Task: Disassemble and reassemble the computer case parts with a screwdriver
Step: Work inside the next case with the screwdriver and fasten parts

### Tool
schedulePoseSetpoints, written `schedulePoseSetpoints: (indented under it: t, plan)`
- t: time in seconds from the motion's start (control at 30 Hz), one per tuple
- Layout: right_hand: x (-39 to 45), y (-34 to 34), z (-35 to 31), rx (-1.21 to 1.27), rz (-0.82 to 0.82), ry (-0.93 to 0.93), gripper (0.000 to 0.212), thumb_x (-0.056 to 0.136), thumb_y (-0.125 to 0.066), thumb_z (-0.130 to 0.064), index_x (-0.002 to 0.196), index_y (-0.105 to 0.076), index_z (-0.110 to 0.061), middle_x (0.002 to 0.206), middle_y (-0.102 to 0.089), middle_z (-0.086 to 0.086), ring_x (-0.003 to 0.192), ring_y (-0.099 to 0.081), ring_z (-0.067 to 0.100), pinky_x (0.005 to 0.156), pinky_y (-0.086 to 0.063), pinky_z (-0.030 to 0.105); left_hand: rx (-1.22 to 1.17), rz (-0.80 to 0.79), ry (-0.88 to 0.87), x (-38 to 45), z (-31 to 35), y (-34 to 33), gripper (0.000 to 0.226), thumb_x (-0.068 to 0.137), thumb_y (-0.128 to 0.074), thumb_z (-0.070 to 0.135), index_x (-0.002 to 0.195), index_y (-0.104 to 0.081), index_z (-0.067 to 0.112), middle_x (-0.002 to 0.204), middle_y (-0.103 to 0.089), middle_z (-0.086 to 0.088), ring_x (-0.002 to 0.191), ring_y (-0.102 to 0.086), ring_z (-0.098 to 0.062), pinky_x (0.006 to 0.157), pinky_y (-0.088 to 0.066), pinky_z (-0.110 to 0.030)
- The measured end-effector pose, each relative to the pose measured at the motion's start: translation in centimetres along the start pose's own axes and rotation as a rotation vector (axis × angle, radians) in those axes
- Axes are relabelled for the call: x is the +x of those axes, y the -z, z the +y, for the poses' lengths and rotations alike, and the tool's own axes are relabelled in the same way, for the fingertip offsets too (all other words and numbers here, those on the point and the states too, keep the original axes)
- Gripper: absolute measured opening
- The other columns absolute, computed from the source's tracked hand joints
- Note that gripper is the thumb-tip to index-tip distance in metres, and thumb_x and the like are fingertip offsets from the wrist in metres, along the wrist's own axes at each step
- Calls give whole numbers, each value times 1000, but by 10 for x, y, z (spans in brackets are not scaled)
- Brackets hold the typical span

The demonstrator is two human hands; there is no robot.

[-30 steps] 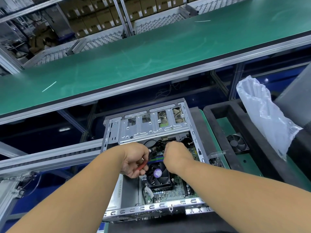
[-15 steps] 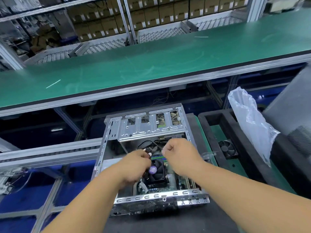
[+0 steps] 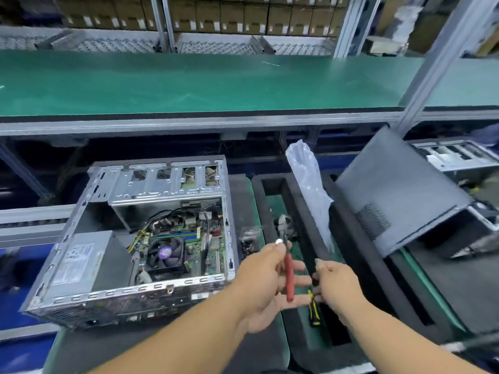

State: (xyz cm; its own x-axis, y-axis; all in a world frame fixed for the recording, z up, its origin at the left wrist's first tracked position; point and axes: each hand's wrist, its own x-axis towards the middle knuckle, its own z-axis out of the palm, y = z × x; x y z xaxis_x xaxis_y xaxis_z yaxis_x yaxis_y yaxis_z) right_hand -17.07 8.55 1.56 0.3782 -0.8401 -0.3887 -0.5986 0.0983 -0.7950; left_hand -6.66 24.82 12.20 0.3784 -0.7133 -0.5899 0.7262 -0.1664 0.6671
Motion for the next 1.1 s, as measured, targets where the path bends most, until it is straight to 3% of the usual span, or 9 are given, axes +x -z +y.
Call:
schedulePoseSetpoints:
  t: [0.13, 0.27, 0.37, 0.43, 0.53, 0.67, 0.8, 0.97, 1.1]
  plan:
    - [-18, 15, 57, -267, -147, 27, 18, 102, -52, -23, 103, -69, -29, 85, -67, -6, 71, -60, 10, 63, -50, 18, 169, 173, 75, 26, -52, -4, 24, 109, -39, 27, 121, -57, 15, 114, -71, -14, 100, -72, -31, 86, -60, -53]
    - [-40, 28, 101, -345, -315, 31, 21, 99, -54, -16, 106, -72, -25, 85, -67, -9, 54, -54, -1, 62, -49, 19, 342, 322, 67, 50, -105, 0, 19, 108, -29, 10, 101, -48, 9, 78, -56, -14, 62, -51, -22, 51, -44, -29]
    - [-41, 40, 110, -343, -367, 96, 20, 100, -56, -20, 107, -72, -30, 86, -72, -10, 56, -61, -3, 63, -52, 15, 503, 432, 17, 59, -128, 7, 16, 108, -36, 16, 95, -47, 15, 70, -53, -11, 50, -49, -22, 45, -41, -30]
    - [-35, 44, 107, -331, -373, 111, 20, 100, -57, -21, 109, -71, -31, 81, -69, -12, 53, -60, -7, 58, -47, 11, 817, 494, -68, 65, -133, 17, 14, 105, -44, 22, 93, -49, 25, 86, -66, -9, 75, -68, -30, 65, -57, -39]
    - [-29, 44, 105, -380, -388, 154, 20, 101, -56, -24, 114, -69, -31, 89, -70, -13, 60, -61, -3, 57, -44, 9, 1175, 544, -152, 63, -137, 24, 19, 101, -48, 20, 90, -46, 35, 83, -55, 12, 83, -58, -18, 73, -48, -27]
    - [-28, 36, 99, -468, -419, 261, 28, 102, -53, -24, 125, -67, -29, 115, -70, -8, 90, -65, 5, 82, -50, 16, 1218, 615, -214, 61, -145, 28, 27, 96, -50, 10, 118, -50, 25, 87, -52, 15, 74, -51, -5, 60, -38, -14]
    - [-24, 24, 90, -481, -442, 346, 33, 102, -54, -20, 133, -63, -26, 126, -66, -4, 105, -66, 12, 99, -52, 29, 1228, 704, -169, 53, -149, 38, 38, 95, -42, 1, 123, -46, 27, 111, -52, 0, 98, -56, -23, 84, -51, -35]
    - [0, 13, 70, -506, -432, 417, 44, 102, -53, -18, 146, -52, -28, 138, -54, -1, 106, -65, 15, 95, -53, 29, 1476, 861, -139, 42, -149, 38, 40, 101, -50, 34, 138, -34, 38, 136, -41, 6, 124, -41, -22, 99, -41, -42]
    - [51, 1, 33, -777, -369, 653, 49, 100, -55, -17, 148, -49, -23, 137, -51, 6, 119, -55, 25, 100, -48, 33, 1401, 827, -251, 30, -145, 29, 40, 100, -49, 38, 138, -36, 41, 135, -41, 13, 124, -39, -16, 98, -41, -41]
